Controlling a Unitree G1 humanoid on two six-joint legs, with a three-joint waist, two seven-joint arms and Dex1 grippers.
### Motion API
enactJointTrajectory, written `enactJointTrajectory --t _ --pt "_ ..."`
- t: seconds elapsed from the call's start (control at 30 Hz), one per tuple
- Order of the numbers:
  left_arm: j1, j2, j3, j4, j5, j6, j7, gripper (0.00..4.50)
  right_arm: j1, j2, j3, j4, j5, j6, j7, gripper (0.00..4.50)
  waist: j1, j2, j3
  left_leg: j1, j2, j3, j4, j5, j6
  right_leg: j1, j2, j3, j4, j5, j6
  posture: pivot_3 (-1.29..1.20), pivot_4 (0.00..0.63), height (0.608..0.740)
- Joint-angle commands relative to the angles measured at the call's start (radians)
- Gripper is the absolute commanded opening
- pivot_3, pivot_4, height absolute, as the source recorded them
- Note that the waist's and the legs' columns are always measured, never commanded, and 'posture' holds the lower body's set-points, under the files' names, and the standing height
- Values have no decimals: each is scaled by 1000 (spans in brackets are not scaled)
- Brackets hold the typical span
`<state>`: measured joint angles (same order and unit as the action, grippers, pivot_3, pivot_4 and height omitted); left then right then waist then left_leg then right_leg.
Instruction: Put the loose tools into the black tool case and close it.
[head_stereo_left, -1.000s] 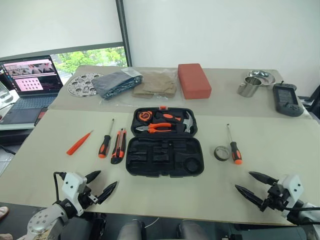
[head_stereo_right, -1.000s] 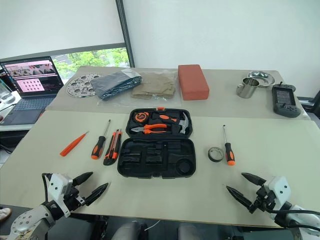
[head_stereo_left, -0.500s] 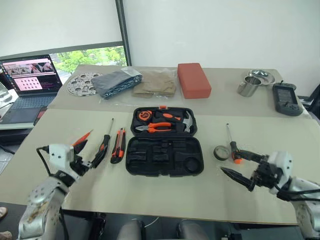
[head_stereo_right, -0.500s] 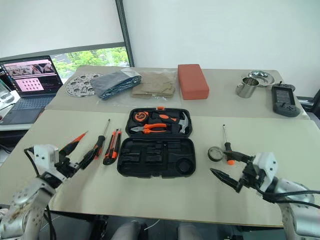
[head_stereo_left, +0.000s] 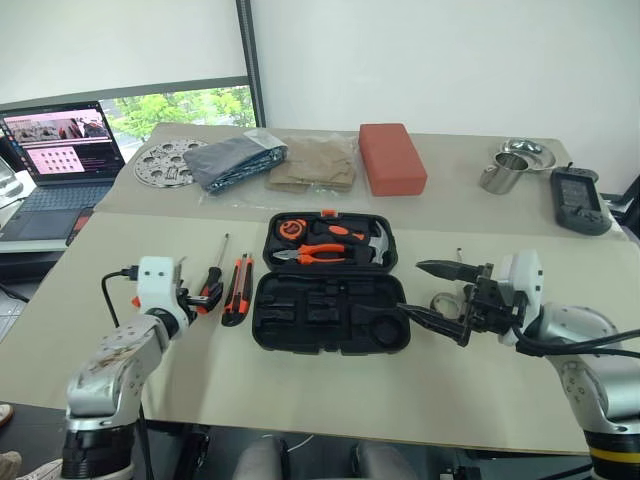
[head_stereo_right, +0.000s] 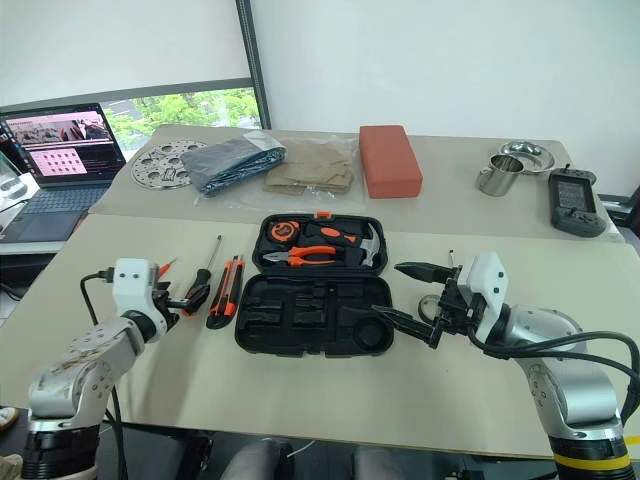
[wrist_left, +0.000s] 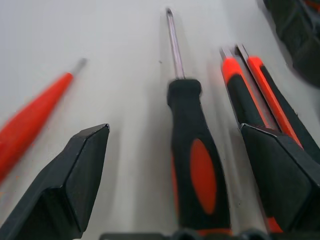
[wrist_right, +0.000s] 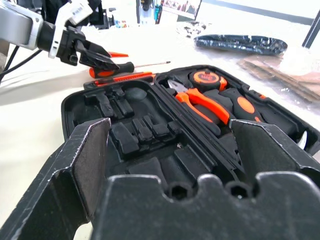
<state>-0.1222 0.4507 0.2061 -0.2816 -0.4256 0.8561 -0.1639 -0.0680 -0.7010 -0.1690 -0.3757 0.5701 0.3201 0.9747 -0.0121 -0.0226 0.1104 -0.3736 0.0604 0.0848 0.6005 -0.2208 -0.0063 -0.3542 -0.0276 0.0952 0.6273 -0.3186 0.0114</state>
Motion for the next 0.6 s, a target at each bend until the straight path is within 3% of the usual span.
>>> enactJointTrajectory --t 0.03,0.17,0.27,0.5,0.53,0.6 --pt "-22 8 -21 -17 26 96 29 4500 -16 -17 -16 -54 22 13 -6 4432 0 0 0 1 0 0 0 0 0 0 0 0 0 0 0 0 150 740" --pt "-42 3 -23 -19 49 160 56 4500 -11 -16 -15 -62 22 18 -8 4432 0 0 0 1 0 0 1 0 0 1 0 0 1 0 0 0 150 740" --pt "-55 -15 -13 -16 64 184 76 3754 -10 -12 -14 -70 32 19 -3 4500 0 0 0 1 0 0 2 0 0 1 0 0 2 0 0 0 150 740" --pt "-59 -21 -1 -30 79 195 69 1200 -19 -11 -17 -74 72 28 14 4500 -3 -1 1 1 0 0 3 0 0 1 0 1 3 0 0 0 150 740" --pt "-59 -21 3 -31 80 194 67 975 -20 -13 -18 -72 77 27 15 4500 -3 -1 1 1 0 0 3 0 0 1 0 1 3 0 0 0 150 740" --pt "-61 -16 18 -30 80 184 62 972 -22 -13 -24 -66 90 24 27 4500 -3 -1 1 1 0 0 3 0 0 1 0 1 3 0 0 0 150 740"
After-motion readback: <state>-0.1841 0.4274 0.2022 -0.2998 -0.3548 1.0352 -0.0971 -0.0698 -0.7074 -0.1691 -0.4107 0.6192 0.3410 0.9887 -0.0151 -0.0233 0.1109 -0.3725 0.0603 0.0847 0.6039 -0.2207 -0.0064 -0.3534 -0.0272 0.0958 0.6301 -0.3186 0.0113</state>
